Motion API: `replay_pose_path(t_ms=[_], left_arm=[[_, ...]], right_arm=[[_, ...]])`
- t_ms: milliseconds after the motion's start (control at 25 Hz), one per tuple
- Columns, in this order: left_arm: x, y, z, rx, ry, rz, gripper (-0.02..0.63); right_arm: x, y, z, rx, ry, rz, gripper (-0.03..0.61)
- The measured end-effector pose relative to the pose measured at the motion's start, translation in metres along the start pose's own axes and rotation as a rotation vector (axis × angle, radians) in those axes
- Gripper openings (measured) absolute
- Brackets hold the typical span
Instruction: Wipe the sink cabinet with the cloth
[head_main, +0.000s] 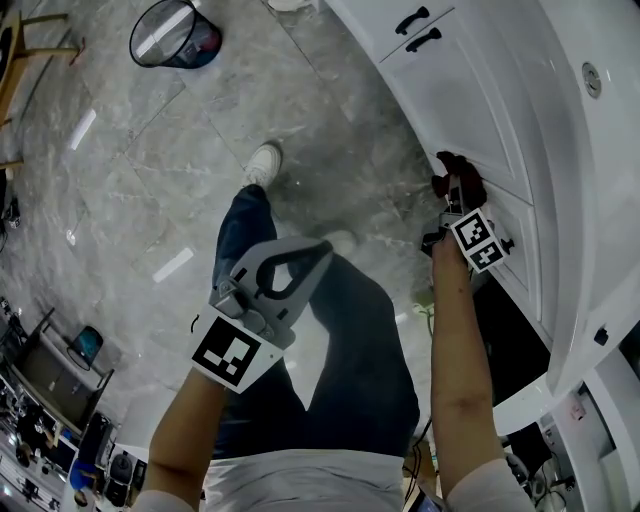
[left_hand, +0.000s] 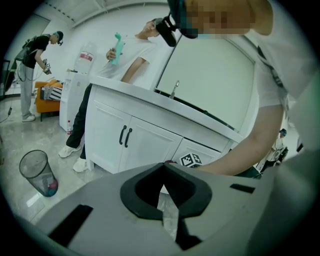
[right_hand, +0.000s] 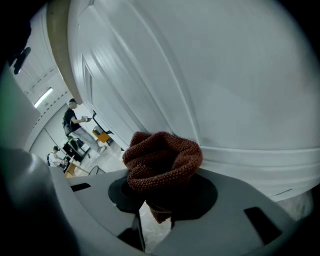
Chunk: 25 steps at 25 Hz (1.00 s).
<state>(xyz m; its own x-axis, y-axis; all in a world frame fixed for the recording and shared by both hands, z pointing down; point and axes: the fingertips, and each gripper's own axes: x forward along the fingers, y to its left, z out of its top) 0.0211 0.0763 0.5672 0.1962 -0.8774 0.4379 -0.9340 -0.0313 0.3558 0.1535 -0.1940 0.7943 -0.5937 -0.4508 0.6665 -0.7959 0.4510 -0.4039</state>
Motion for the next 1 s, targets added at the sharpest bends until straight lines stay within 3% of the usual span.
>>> replay_pose_path(t_ms=[240,440,600,1000], left_arm=[[0.003,-0.001,-0.002,-0.028,0.030,-0.015,0.009],[0.008,-0.010,-0.004,0.021,0.067,-0.062,0.011],[0.017,-0.020,-0.008,0.000,0.095,-0.079,0.009],[0.051,-0.057,-0.008,0.097,0.128,-0.193,0.011]], right_arm=[[-0.005,-0.021,-0.011,-0.028,-0.001,-0.037,0.126],[-0.022,-0.050,-0.020,-0.012,-0.009,-0.072,0.124],[-0.040,-0.078,-0.028,-0.008,-0.003,-0.092,0.124],[-0.090,-0.155,-0.050,0.014,0.012,-0.176,0.124]])
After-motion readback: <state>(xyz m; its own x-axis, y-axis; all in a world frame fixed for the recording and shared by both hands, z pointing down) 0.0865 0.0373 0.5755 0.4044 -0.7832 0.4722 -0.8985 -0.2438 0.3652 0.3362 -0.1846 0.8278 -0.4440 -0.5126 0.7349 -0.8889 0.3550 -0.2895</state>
